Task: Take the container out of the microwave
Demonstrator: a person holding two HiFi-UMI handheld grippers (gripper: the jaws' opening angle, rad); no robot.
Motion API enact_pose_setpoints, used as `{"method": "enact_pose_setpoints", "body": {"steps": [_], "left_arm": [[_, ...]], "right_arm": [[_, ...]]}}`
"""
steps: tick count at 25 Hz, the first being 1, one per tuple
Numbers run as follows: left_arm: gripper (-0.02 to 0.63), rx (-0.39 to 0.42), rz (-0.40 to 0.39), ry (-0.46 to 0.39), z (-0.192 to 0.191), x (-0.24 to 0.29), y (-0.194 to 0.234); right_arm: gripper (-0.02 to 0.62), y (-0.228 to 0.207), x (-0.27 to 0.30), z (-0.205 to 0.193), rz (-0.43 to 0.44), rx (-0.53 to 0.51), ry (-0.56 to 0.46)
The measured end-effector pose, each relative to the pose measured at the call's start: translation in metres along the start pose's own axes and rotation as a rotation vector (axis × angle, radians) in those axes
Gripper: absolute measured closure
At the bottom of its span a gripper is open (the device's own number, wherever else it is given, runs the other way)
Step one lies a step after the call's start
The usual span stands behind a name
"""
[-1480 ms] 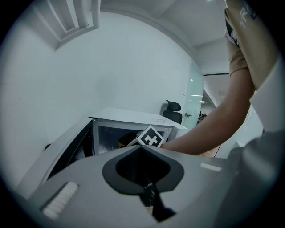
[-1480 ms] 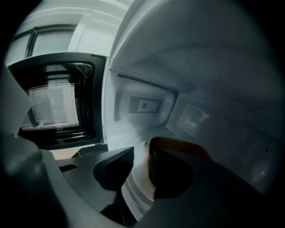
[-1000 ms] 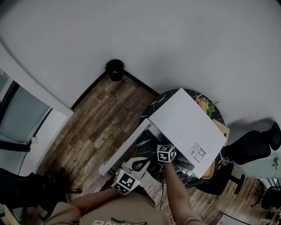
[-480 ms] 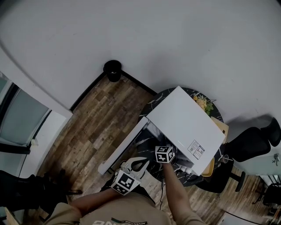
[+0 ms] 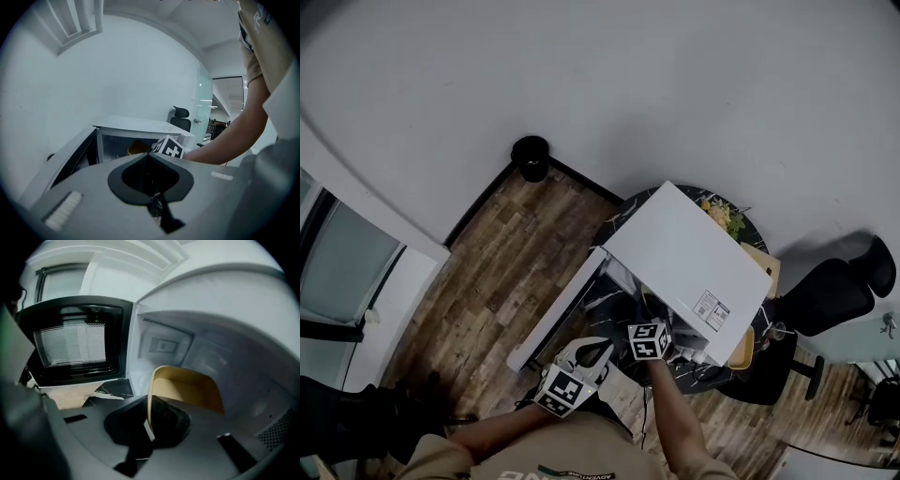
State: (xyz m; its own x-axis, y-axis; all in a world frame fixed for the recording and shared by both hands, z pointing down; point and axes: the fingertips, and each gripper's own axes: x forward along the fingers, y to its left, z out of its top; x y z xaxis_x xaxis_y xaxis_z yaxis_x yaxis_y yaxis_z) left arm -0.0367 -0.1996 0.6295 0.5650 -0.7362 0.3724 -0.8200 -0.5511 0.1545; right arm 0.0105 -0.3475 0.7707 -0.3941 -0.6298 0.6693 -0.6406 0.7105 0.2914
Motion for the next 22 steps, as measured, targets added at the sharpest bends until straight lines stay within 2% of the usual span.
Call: {"method": "enact_pose_setpoints", "body": {"steps": [6,16,22], "left_arm": [[0.598,0.001,0.0,0.009,-0.004,-0.008,-0.001],[0.598,0.013,0.001,0.023,-0.003,-0.017,0.003],[0.598,0.031,0.003,0.008,0.006,-0.017,0.009]], "right_arm": [[0.575,0.02,-0.036,0.003,0.058,-0.05,-0.031],[0.575,0.037,-0.095,0.009,0.118,-0.013,-0.085],[0.575,0.059,-0.117,0.009,0.2,-0.02,-0.088]]}}
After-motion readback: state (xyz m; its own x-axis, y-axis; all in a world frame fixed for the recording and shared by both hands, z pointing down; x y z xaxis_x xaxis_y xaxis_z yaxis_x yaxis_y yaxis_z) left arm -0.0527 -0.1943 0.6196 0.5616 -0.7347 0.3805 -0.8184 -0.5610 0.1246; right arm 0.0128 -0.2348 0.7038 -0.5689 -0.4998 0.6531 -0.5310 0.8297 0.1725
